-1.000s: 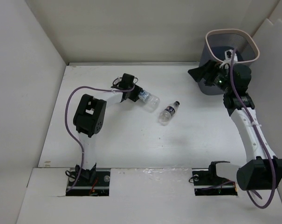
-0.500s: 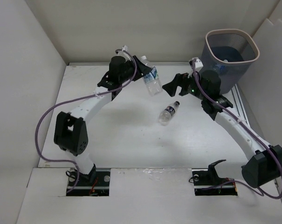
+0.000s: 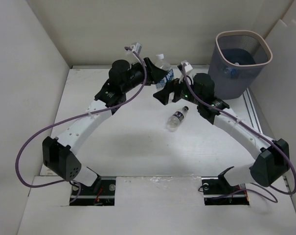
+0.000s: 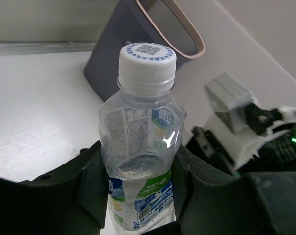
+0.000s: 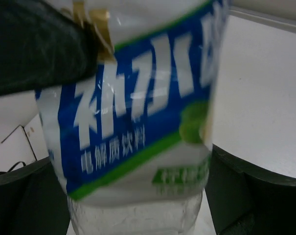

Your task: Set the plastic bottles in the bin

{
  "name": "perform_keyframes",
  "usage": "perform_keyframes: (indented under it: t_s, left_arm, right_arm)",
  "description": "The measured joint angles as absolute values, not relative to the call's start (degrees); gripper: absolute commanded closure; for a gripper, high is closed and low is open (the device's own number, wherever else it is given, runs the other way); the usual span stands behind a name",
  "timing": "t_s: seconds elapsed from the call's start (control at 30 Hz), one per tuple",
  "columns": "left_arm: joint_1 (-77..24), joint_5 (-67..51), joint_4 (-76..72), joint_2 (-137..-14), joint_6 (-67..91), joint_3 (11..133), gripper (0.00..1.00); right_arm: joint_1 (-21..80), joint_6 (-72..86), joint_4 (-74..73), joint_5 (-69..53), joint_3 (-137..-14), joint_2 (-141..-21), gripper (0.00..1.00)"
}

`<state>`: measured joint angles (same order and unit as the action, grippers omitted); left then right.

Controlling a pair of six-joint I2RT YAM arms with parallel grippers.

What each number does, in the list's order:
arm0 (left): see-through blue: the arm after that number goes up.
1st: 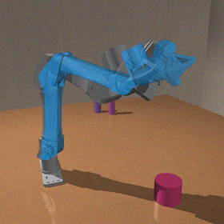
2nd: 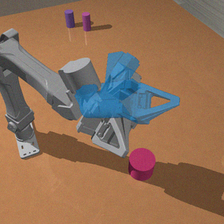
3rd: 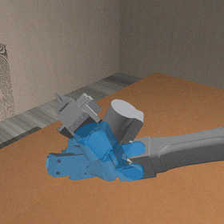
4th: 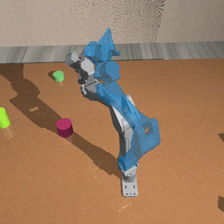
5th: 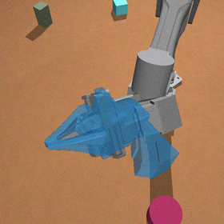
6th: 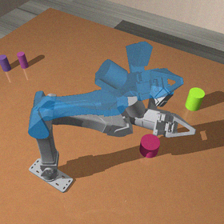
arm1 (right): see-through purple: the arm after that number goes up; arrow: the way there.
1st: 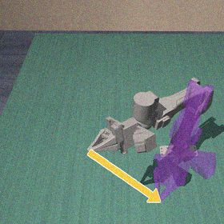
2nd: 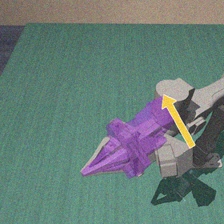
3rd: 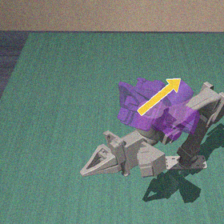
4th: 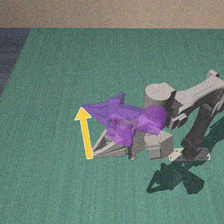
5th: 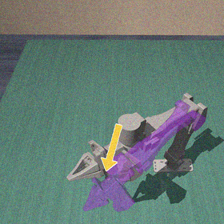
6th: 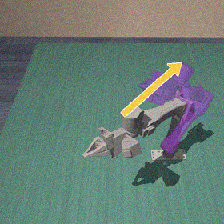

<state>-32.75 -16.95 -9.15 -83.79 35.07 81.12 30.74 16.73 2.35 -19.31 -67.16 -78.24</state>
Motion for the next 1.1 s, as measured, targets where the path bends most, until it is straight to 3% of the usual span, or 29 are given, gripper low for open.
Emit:
perform_keyframes:
  t_s: [0.07,0.1,0.13,0.17,0.2,0.4,0.73,0.8,0.87,0.9,0.93,0.97,1.0,1.1]
  left_arm:
    - [-33.85,-17.78,-9.13,-83.9,34.44,81.12,1.0]
    - [-34.0,-17.72,-9.02,-83.99,33.69,81.12,0.76]
    - [-33.95,-17.74,-9.02,-84.14,33.61,81.12,0.55]
    - [-33.56,-18.33,-9.13,-84.2,33.43,81.12,0.3]
    - [-33.52,-18.26,-9.67,-84.2,33.85,81.1,0.0]
    - [-34.79,-12.67,-8.86,-82.3,36.91,80.34,0.0]
    - [-35.16,-1.02,-4.69,-66.24,37.54,67.92,0.0]
    - [-35.62,-0.84,-5.1,-64.73,37.47,64.84,0.0]
    - [-37.08,0.27,-4.91,-63.88,36.8,61.67,0.0]
    - [-37.91,0.93,-4.64,-63.81,36.47,60.66,0.0]
    - [-39.57,1.34,-4.32,-63.77,36.16,59.09,0.0]
    - [-41.08,2.04,-3.99,-63.79,35.64,57.95,0.0]
    - [-42.63,2.79,-3.77,-63.77,35.03,56.82,0.0]
    - [-45.93,4.43,-2.92,-63.79,33.15,55.02,0.0]
  right_arm:
    - [31.16,16.84,2.59,-20.8,-67.83,-80.07,0.25]
    - [31.24,16.75,2.66,-21.74,-68.25,-80.66,0.44]
    - [31.59,17.3,2.52,-22.0,-68.77,-81.12,0.87]
    - [31.57,17.67,2.37,-22.35,-69.08,-81.43,0.96]
    - [31.46,17.8,2.24,-22.94,-69.3,-81.67,0.97]
    - [28.58,17.63,1.06,-20.4,-71.31,-81.87,0.97]
    - [0.27,24.82,-3.09,-14.26,-95.64,-88.9,1.0]
    - [-3.38,26.46,-4.45,-11.57,-101.6,-92.14,0.95]
    - [-5.43,27.35,-6.22,-8.21,-106.69,-95.37,0.71]
    - [-6.07,27.62,-7.18,-6.96,-108.62,-96.79,0.3]
    - [-6.61,27.92,-7.81,-5.67,-110.32,-98.17,0.11]
    - [-7.38,28.12,-8.8,-4.69,-111.68,-99.39,0.02]
    - [-7.9,28.29,-9.93,-3.79,-112.86,-100.62,0.0]
    - [-9.3,28.08,-14.09,-0.95,-116.86,-104.18,0.0]
